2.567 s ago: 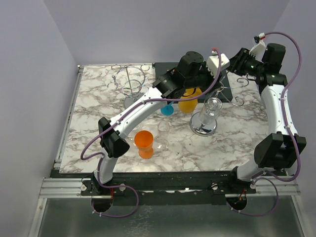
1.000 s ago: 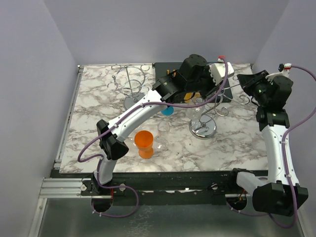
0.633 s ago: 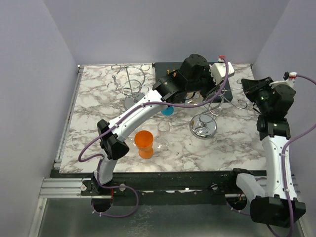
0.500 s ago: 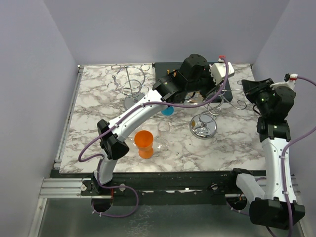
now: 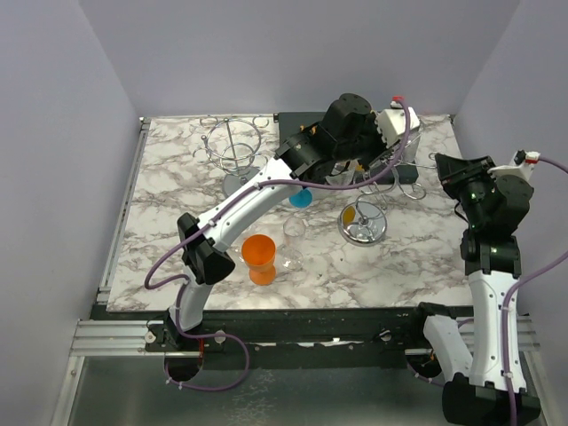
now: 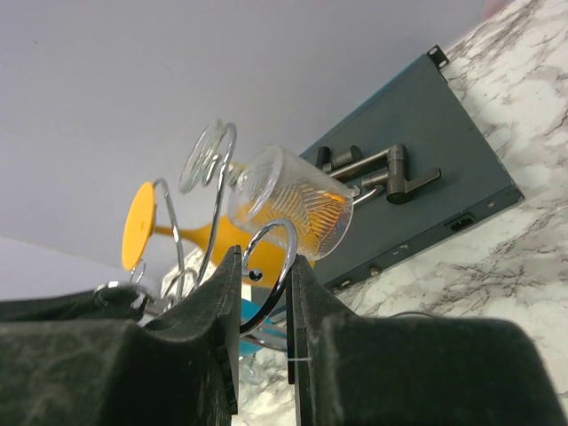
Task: Place the wine glass upside down on the wine glass rack
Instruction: Adjust the wine rack at the center of the board.
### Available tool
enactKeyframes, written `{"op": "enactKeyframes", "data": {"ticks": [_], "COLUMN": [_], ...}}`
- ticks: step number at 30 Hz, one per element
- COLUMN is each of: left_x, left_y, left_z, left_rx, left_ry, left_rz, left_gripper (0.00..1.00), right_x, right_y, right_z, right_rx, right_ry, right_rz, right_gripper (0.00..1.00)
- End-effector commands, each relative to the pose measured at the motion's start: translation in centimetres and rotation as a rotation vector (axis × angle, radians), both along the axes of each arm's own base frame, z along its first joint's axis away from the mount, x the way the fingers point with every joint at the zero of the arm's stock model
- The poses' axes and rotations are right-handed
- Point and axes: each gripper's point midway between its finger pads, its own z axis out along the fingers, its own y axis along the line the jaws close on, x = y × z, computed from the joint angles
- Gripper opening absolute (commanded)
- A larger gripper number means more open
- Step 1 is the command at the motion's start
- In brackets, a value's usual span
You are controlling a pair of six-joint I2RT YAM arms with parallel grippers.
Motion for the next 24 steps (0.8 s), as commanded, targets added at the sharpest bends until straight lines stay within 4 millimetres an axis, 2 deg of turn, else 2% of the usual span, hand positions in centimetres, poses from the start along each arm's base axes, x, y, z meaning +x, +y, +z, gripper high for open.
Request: {"op": "enactKeyframes", "data": {"ticks": [1, 24], "left_x": [10.4, 10.3], "left_y": [5.3, 5.7], "left_z": [6.3, 6.0], "left_rx": [-0.116, -0.120], "left_ry": [-0.281, -0.275], "left_rz": [0.365, 0.374], "left_gripper": [0.12, 0.15], "right_x": [-2.6, -5.4], "right_y": [3.8, 6.0], "right_z": [-3.2, -4.8], "right_rx": [-0.088, -0.050], "right_ry": [0.079, 0.085], "right_rz": [0.224, 0.328], "right_gripper": [0.00, 0.01]}}
